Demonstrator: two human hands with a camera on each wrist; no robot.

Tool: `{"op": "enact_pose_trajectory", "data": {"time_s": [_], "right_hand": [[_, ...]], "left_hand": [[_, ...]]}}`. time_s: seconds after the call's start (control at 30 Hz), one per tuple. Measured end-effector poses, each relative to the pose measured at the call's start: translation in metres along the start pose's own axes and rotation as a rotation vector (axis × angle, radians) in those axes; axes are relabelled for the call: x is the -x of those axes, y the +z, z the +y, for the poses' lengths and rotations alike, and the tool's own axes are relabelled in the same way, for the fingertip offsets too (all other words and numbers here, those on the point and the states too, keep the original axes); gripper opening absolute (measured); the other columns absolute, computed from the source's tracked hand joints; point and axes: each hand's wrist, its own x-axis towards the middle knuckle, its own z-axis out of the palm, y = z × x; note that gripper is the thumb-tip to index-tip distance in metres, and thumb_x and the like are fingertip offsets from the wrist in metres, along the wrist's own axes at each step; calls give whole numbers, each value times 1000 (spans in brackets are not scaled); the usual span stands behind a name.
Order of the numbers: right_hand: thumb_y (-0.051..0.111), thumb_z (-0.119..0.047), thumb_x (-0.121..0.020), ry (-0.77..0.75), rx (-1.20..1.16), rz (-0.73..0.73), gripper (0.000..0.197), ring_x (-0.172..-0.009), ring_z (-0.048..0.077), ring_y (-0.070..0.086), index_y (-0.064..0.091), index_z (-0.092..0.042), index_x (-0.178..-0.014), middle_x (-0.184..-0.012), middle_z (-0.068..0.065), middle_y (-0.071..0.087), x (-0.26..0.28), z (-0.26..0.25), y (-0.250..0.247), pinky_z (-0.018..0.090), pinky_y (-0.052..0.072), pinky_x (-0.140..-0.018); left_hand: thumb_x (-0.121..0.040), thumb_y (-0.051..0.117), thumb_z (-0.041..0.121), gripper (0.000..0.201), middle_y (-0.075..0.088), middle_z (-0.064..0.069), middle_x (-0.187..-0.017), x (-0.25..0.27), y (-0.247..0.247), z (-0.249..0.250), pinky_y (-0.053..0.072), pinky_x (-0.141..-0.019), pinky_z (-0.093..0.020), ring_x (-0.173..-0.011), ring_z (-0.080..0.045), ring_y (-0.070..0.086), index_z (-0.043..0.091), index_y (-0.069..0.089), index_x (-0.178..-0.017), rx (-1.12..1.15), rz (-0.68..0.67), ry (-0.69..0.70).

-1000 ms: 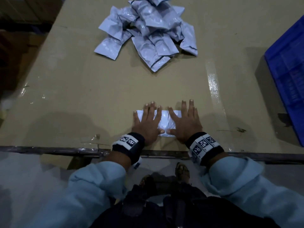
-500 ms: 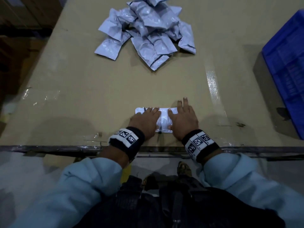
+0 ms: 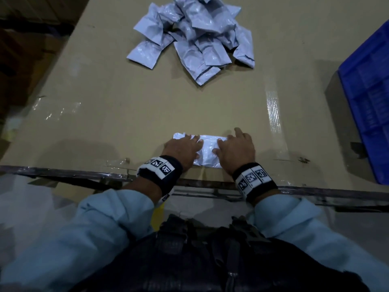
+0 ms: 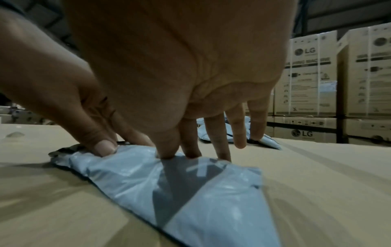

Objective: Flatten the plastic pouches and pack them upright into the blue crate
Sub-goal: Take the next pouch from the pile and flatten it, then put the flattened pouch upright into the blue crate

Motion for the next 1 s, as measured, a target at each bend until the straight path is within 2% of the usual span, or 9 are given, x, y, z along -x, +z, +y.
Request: {"op": "enact_pose_trajectory", "data": {"time_s": [0.07,0.13,0.27,0.33,0.4,0.57,0.67,0.83,1.0], "right_hand": [[54,-51,-98,-44,-8,-20,37,-125,28,51,72,-24,-115,-118,2,68,-10,-5,-8,40,41,-98],[63,-48,-95,-45,-82,-33,35,-111,28,60,69,-20,-115,-115,4,65,-14,-4,-9,38,46,-91],[82,-49,-77,104,-467,-31,61,-107,31,61,57,-18,-124,-117,7,62,-10,18,3,41,51,-88],[85,-48,-73,171,-645,-64,44,-92,28,61,63,-19,-97,-98,3,63,-3,36,11,33,47,-73],[85,-44,-74,239,-794,-45,39,-72,22,56,53,-22,-72,-75,-4,57,7,53,15,28,36,-57],[77,-30,-82,367,-990,166,28,-65,12,51,54,-15,-80,-74,-5,56,29,90,7,23,33,-53],[66,-18,-86,394,-1067,160,12,-72,17,56,57,-14,-92,-81,-4,60,38,123,-7,24,38,-56],[59,-14,-83,454,-1118,313,19,-74,13,59,52,-21,-100,-85,-7,62,56,184,-37,29,44,-59],[59,-16,-85,441,-1131,510,23,-80,13,60,55,-21,-107,-91,-7,63,63,258,-70,31,44,-66]], "left_hand": [[-101,53,32,56,30,-1,-162,2,3,4,43,-108,-47,-147,-27,32,26,34,-154,68,52,-53],[-94,63,34,52,45,1,-147,8,5,9,53,-90,-46,-134,-26,46,28,46,-143,172,222,-204],[-91,65,49,66,48,-3,-140,11,8,18,51,-82,-45,-121,-30,54,24,39,-147,297,347,-373],[-93,60,54,70,48,-6,-139,6,4,24,50,-85,-47,-118,-34,55,20,35,-149,334,326,-434],[-96,56,54,69,49,-8,-141,-2,-2,31,48,-89,-47,-120,-36,53,17,34,-150,320,273,-472],[-96,59,53,43,52,-10,-127,-28,-13,55,48,-89,-46,-117,-35,52,16,57,-118,263,188,-416],[-94,60,54,45,49,-12,-130,-52,-27,81,49,-91,-46,-117,-37,52,16,57,-119,252,111,-401],[-92,61,52,52,57,-10,-137,-101,-58,124,50,-98,-42,-124,-35,56,20,57,-132,282,38,-280],[-91,65,39,38,69,-5,-123,-140,-84,171,47,-75,-33,-106,-31,66,26,65,-127,197,-23,-167]]}}
